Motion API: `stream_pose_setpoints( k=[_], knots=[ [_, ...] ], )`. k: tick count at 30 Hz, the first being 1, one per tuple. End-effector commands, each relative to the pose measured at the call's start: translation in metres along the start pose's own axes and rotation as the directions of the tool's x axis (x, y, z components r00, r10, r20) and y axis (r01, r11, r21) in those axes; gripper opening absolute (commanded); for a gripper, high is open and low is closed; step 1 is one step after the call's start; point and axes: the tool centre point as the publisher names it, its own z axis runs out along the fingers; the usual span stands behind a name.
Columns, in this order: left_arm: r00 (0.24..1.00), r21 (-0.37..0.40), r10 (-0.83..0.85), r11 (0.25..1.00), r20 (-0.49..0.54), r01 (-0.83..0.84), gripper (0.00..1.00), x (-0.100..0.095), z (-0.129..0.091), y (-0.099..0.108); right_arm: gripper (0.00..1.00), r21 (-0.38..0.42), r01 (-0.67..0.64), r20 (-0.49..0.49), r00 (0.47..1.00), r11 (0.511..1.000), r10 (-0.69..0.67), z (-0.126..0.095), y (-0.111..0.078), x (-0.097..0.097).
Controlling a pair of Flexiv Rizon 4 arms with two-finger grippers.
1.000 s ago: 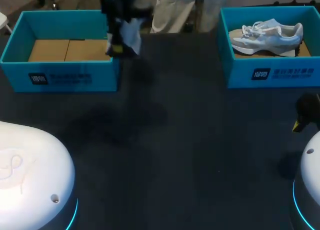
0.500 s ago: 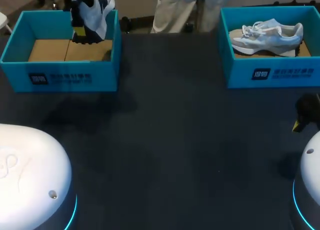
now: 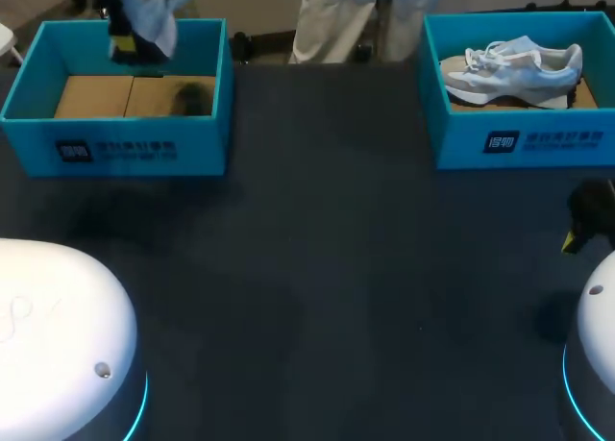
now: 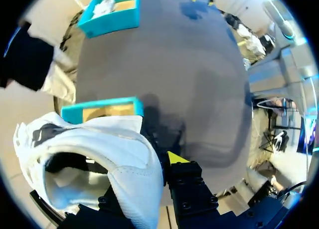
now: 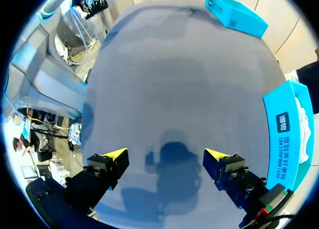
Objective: Take the shoe out of the shoebox, open the shoe tongue, remove and reinsert the insole, then place the shoe into the shoebox
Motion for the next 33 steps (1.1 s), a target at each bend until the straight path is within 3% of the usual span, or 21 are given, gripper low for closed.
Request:
stream_pose_setpoints(
  k=[1, 9, 15, 19, 29, 32, 33],
  knots=[
    [0.999, 0.010, -0.041, 0.999, -0.017, 0.041, 0.00, -0.029, 0.001, 0.040, 1.00, 0.001, 0.001, 0.003, 1.000, 1.000, -0.001, 0.000, 0.000, 0.001],
    [0.997, 0.002, 0.044, 0.999, -0.062, -0.044, 0.00, -0.051, 0.010, 0.078, 1.00, 0.001, 0.001, 0.003, 1.000, 1.000, -0.001, 0.000, 0.000, 0.001],
    [0.966, 0.051, 0.235, 0.972, -0.107, -0.231, 0.00, -0.066, 0.017, 0.106, 1.00, 0.001, 0.001, 0.003, 1.000, 1.000, -0.001, 0.000, 0.000, 0.001],
    [0.932, 0.044, 0.342, 0.940, -0.117, -0.339, 0.00, -0.076, 0.021, 0.120, 1.00, 0.001, 0.001, 0.003, 1.000, 1.000, -0.001, 0.000, 0.000, 0.001],
    [0.783, -0.058, 0.612, 0.782, -0.115, -0.620, 0.00, -0.089, 0.016, 0.151, 1.00, 0.001, 0.001, 0.003, 1.000, 1.000, -0.001, 0.000, 0.000, 0.001],
    [0.610, -0.085, 0.775, 0.605, -0.164, -0.792, 0.00, -0.082, 0.016, 0.160, 1.00, 0.001, 0.001, 0.003, 1.000, 1.000, -0.001, 0.000, 0.000, 0.001],
    [0.600, -0.092, 0.781, 0.594, -0.172, -0.799, 0.00, -0.083, 0.018, 0.163, 1.00, 0.001, 0.001, 0.003, 1.000, 1.000, -0.001, 0.000, 0.000, 0.001]
  ],
)
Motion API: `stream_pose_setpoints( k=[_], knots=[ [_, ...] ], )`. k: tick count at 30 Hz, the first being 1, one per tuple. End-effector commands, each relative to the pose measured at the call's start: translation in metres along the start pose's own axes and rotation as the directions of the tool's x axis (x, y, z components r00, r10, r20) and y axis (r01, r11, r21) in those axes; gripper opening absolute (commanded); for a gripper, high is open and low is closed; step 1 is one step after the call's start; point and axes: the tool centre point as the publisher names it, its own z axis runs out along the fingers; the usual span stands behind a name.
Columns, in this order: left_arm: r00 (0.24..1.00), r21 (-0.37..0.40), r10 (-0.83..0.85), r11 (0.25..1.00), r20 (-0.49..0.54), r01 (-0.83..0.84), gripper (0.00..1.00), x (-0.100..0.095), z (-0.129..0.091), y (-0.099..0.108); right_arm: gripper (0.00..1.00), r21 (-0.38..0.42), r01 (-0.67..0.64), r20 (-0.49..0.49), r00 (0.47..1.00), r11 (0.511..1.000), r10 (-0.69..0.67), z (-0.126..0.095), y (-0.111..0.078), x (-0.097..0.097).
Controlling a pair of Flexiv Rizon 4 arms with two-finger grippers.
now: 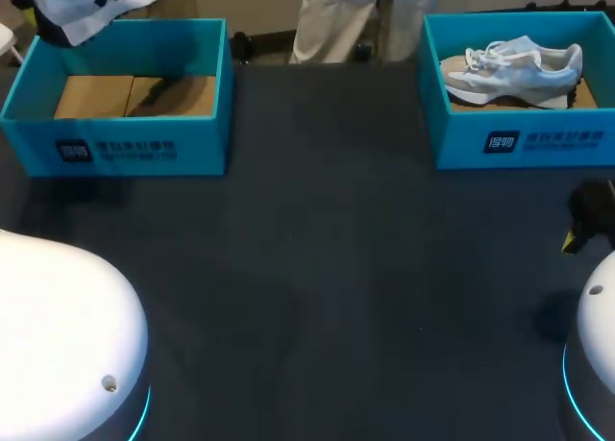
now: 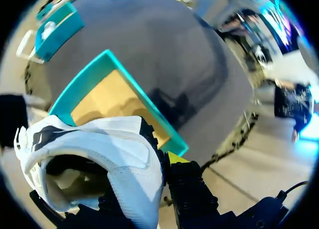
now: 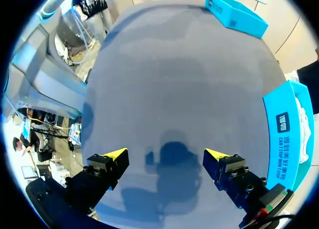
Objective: Take the shoe out of the shoebox, open the shoe tongue, remove and reinsert the insole, then place the shoe into the shoebox
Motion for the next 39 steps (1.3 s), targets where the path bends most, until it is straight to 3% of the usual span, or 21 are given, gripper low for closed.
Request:
stream_pose_setpoints(
  k=[1, 12, 13, 14, 16, 20, 27, 33, 39],
  knots=[
    [0.974, -0.077, 0.224, 0.971, -0.037, -0.226, 0.00, 0.009, 0.001, 0.000, 1.00, 0.001, 0.001, 0.003, 1.000, 1.000, -0.001, 0.000, 0.000, 0.001],
    [0.974, -0.077, 0.224, 0.971, -0.037, -0.226, 0.00, 0.009, 0.001, 0.000, 1.00, 0.001, 0.001, 0.003, 1.000, 1.000, -0.001, 0.000, 0.000, 0.001],
    [0.961, -0.076, 0.275, 0.959, 0.002, -0.274, 0.00, 0.008, 0.002, -0.001, 1.00, 0.001, 0.001, 0.003, 1.000, 1.000, -0.001, 0.000, 0.000, 0.001],
    [0.949, -0.122, 0.315, 0.942, 0.007, -0.312, 0.00, 0.008, 0.003, 0.000, 1.00, 0.001, 0.001, 0.003, 1.000, 1.000, -0.001, 0.000, 0.000, 0.001],
    [0.895, -0.095, 0.445, 0.893, 0.034, -0.440, 0.00, 0.008, 0.006, 0.006, 1.00, 0.001, 0.001, 0.003, 1.000, 1.000, -0.001, 0.000, 0.000, 0.001],
    [0.803, -0.147, 0.596, 0.795, 0.010, -0.588, 0.00, 0.003, 0.013, 0.024, 1.00, 0.001, 0.001, 0.003, 1.000, 1.000, -0.001, 0.000, 0.000, 0.001],
    [0.698, -0.212, 0.716, 0.680, -0.018, -0.702, 0.00, 0.004, 0.021, 0.050, 1.00, 0.001, 0.001, 0.003, 1.000, 1.000, -0.001, 0.000, 0.000, 0.001],
    [0.628, -0.262, 0.777, 0.597, -0.048, -0.758, 0.00, 0.007, 0.028, 0.056, 1.00, 0.001, 0.001, 0.003, 1.000, 1.000, -0.001, 0.000, 0.000, 0.001],
    [0.610, -0.255, 0.789, 0.577, -0.071, -0.776, 0.00, 0.005, 0.043, 0.062, 1.00, 0.001, 0.001, 0.003, 1.000, 1.000, -0.001, 0.000, 0.000, 0.001]
  ],
)
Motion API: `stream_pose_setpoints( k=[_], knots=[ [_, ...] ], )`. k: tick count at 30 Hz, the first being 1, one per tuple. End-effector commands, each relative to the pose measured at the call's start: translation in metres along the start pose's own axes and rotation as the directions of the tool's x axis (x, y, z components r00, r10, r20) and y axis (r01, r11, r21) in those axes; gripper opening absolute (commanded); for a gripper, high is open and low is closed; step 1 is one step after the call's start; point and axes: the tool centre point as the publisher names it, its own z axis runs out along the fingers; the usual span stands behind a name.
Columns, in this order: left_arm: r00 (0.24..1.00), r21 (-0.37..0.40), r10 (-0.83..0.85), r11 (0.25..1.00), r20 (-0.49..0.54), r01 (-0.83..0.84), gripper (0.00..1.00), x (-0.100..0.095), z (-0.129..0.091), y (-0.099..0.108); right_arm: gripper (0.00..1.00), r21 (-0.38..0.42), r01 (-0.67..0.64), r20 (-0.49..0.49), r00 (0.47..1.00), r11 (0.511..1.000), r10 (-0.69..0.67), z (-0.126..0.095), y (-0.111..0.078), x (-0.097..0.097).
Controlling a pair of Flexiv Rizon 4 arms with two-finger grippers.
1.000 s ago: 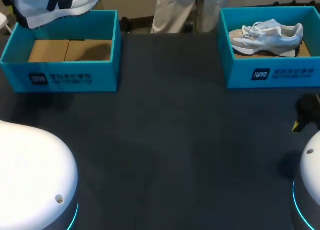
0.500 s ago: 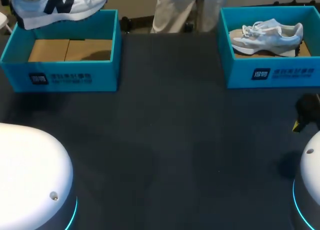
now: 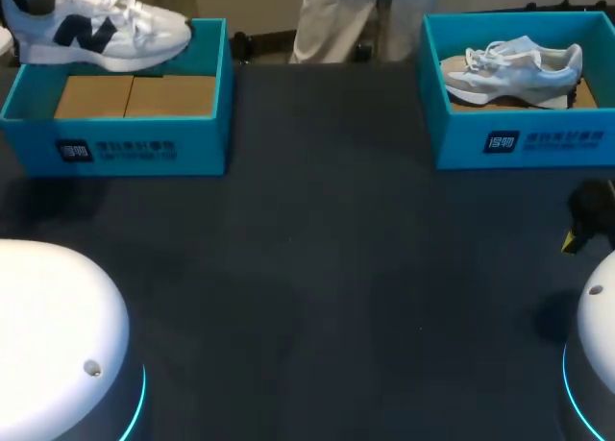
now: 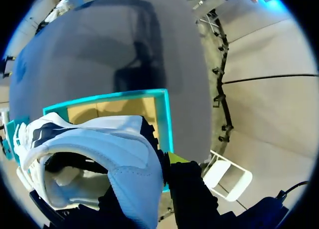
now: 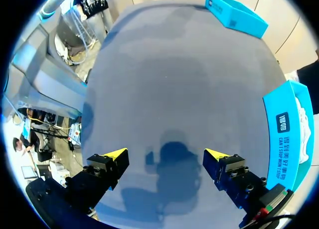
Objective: Take the shoe out of the shoebox, open the shoe tongue, remove and reinsert the insole, then place the shoe into the shoebox
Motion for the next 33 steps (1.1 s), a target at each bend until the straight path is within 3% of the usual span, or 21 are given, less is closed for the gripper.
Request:
stream_pose_setpoints(
  k=[1, 11, 33],
  knots=[
    [1.000, -0.021, 0.007, 1.000, -0.003, -0.007, 0.00, 0.001, 0.011, -0.003, 1.00, 0.001, 0.001, 0.003, 1.000, 1.000, -0.001, 0.000, 0.000, 0.001],
    [0.999, 0.024, -0.029, 0.999, -0.027, 0.030, 0.00, -0.003, 0.036, 0.008, 1.00, 0.001, 0.001, 0.003, 1.000, 1.000, -0.001, 0.000, 0.000, 0.001],
    [0.996, 0.086, -0.093, 0.992, -0.019, 0.094, 0.00, -0.018, 0.069, 0.012, 1.00, 0.001, 0.001, 0.003, 1.000, 1.000, -0.001, 0.000, 0.000, 0.001]
  ],
)
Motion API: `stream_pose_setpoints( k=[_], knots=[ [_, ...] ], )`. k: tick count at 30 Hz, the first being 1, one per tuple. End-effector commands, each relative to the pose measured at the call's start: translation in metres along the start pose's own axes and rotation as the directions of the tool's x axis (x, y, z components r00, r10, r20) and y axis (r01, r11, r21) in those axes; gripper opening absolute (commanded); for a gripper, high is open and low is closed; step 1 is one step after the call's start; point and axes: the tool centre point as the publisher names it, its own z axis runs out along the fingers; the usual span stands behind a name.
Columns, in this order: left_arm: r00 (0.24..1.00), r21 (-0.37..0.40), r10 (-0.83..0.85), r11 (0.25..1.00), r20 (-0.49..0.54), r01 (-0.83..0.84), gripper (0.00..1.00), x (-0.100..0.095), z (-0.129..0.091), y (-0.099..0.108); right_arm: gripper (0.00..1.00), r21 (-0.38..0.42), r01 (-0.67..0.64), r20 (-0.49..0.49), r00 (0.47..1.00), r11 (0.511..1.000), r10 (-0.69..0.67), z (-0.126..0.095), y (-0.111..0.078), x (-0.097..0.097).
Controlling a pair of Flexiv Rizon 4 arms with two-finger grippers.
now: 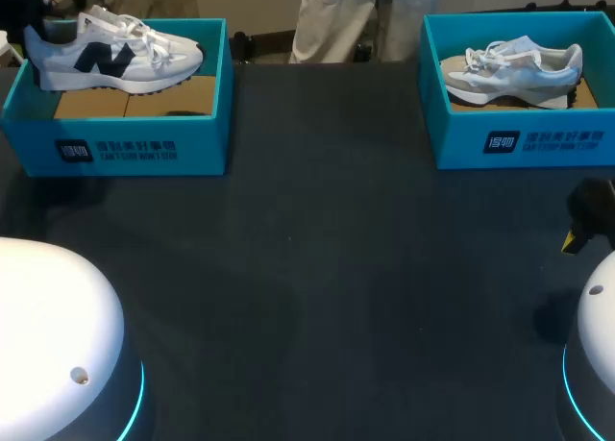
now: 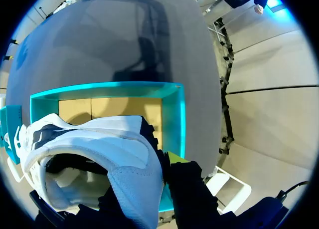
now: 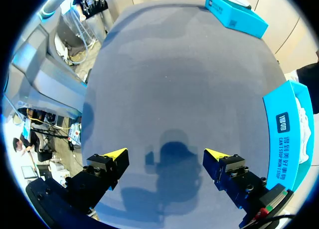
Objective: Take the shoe out of the shoebox, open the shoe tongue, remove and reinsert the insole, then place the shoe into the shoebox
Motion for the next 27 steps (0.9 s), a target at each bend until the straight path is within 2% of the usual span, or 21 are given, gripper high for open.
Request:
stream_pose_setpoints(
  k=[1, 8, 19, 27],
  knots=[
    [1.000, 0.010, -0.003, 1.000, -0.009, 0.003, 0.00, -0.001, 0.005, 0.005, 1.00, 0.001, 0.001, 0.003, 1.000, 1.000, -0.001, 0.000, 0.000, 0.001],
    [1.000, 0.028, 0.003, 1.000, -0.014, -0.002, 0.00, -0.005, 0.023, 0.000, 1.00, 0.001, 0.001, 0.003, 1.000, 1.000, -0.001, 0.000, 0.000, 0.001],
    [1.000, 0.040, 0.011, 0.999, -0.005, -0.011, 0.00, -0.003, 0.033, -0.009, 1.00, 0.001, 0.001, 0.003, 1.000, 1.000, -0.001, 0.000, 0.000, 0.001],
    [0.999, 0.053, 0.039, 0.998, -0.007, -0.038, 0.00, -0.008, 0.042, -0.025, 1.00, 0.001, 0.001, 0.003, 1.000, 1.000, -0.001, 0.000, 0.000, 0.001]
  ],
)
